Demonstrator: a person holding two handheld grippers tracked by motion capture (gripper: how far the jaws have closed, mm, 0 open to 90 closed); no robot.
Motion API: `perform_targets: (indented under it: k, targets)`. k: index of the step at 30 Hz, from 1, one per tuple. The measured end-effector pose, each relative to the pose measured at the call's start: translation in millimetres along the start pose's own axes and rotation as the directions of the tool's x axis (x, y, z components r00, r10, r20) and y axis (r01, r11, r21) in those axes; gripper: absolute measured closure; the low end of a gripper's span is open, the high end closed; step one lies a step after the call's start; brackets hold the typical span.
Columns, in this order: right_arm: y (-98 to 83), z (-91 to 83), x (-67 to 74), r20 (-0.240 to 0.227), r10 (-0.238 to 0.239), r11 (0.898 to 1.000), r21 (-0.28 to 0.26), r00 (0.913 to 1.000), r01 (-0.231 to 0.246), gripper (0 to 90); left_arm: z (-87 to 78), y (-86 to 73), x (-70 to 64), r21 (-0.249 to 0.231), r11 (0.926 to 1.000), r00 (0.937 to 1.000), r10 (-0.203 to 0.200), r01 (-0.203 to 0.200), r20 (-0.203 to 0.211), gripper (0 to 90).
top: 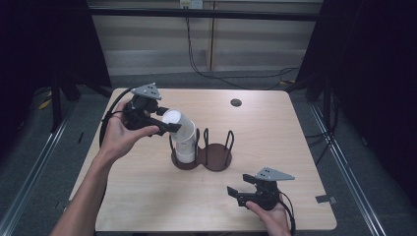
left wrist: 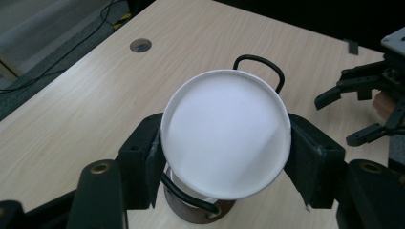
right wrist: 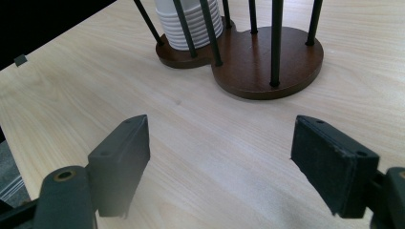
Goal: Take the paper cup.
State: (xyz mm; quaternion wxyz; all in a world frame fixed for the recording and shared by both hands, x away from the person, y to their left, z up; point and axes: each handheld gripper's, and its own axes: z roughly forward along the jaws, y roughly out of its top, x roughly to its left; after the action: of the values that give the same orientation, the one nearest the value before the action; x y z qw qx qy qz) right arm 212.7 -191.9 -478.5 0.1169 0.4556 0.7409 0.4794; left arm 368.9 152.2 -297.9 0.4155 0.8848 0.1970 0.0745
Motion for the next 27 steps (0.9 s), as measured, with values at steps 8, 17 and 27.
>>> perform_targets:
  k: [8,17,27]
  targets:
    - [0.1,0.9,-0.2,0.001,0.005,1.0,0.001,1.0,-0.005,20.5,-5.3,-10.2,-9.0,-0.053,0.9986,0.9994,0.006,-0.004,0.035,36.6]
    - [0.8,-1.1,-1.8,0.0,0.009,1.0,-0.003,1.0,-0.009,20.4,-6.0,-29.1,-19.8,-0.093,0.9956,0.9962,-0.004,0.012,0.087,36.7]
    - [2.6,-1.4,-2.7,-0.017,0.006,1.0,-0.009,0.9998,-0.006,19.6,-1.9,-43.5,-30.6,-0.096,0.9954,0.9938,0.003,0.008,0.111,36.6]
